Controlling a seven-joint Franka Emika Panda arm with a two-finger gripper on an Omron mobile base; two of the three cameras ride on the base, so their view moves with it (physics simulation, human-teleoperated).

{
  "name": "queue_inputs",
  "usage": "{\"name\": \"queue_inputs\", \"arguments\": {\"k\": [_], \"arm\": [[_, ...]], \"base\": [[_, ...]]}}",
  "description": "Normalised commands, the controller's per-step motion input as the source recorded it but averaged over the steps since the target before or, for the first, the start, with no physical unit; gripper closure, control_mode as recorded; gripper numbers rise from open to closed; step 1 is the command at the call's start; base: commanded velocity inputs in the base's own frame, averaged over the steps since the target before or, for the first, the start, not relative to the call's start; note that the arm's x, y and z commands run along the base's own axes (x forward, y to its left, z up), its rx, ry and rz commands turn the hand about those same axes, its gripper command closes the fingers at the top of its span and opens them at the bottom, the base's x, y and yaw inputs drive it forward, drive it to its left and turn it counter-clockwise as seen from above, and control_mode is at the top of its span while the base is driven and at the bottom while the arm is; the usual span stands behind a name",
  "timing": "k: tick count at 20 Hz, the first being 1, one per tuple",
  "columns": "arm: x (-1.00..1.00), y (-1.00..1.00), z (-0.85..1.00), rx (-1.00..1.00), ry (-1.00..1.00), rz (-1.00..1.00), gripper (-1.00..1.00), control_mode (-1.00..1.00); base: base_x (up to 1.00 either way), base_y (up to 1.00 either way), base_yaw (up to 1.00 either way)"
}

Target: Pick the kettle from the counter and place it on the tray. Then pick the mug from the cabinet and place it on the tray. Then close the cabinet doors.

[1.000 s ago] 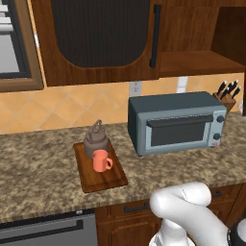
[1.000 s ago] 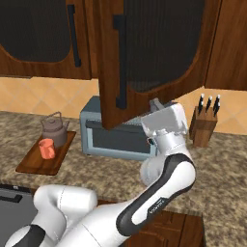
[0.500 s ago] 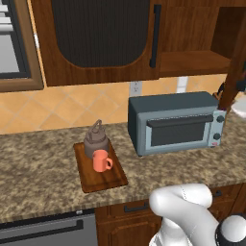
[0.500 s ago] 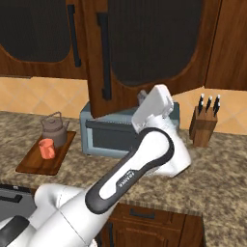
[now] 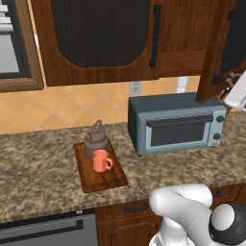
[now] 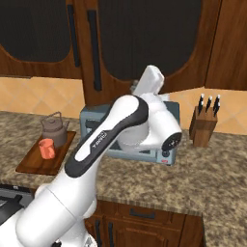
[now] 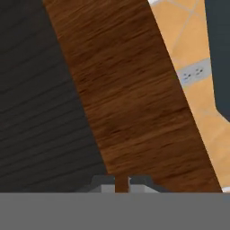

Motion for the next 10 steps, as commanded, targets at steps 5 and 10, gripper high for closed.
{"name": "queue_inputs", "arguments": {"k": [5,10], "arm": [[0.75,0.72,-0.22,0.00,0.00,-0.15,1.00,-1.00],[0.86,0.84,-0.21,-0.02,0.11,-0.19,1.00,-1.00]], "base": [[0.00,0.00,0.00],[0.00,0.00,0.00]]}}
